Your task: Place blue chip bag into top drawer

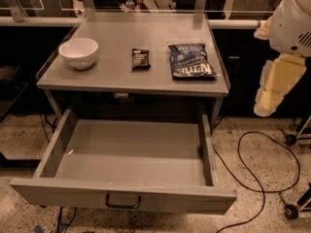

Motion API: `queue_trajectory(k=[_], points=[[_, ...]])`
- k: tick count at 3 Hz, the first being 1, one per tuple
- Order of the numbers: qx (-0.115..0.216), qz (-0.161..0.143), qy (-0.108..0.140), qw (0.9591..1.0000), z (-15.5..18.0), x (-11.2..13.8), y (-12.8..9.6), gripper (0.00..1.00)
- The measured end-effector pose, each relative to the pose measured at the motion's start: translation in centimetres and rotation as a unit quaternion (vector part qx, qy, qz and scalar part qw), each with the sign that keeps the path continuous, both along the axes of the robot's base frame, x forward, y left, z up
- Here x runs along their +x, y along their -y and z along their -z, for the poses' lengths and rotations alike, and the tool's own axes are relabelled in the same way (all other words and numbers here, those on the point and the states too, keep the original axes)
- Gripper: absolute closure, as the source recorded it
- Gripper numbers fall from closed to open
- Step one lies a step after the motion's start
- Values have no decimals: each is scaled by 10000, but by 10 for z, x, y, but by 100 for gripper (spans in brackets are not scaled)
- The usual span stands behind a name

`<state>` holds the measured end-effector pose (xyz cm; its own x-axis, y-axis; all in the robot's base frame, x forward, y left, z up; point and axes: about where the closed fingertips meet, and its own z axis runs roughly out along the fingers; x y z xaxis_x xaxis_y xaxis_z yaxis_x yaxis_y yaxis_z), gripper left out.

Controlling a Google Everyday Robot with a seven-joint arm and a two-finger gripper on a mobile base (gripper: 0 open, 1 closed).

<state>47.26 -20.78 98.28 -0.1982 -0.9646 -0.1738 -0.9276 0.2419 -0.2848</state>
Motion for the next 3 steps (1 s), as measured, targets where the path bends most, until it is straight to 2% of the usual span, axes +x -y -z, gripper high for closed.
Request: queue_trajectory(k=[1, 3], points=[[51, -11, 19, 10000, 10, 13, -1, 0], [-45, -162, -103, 9998, 39, 86, -15, 0]])
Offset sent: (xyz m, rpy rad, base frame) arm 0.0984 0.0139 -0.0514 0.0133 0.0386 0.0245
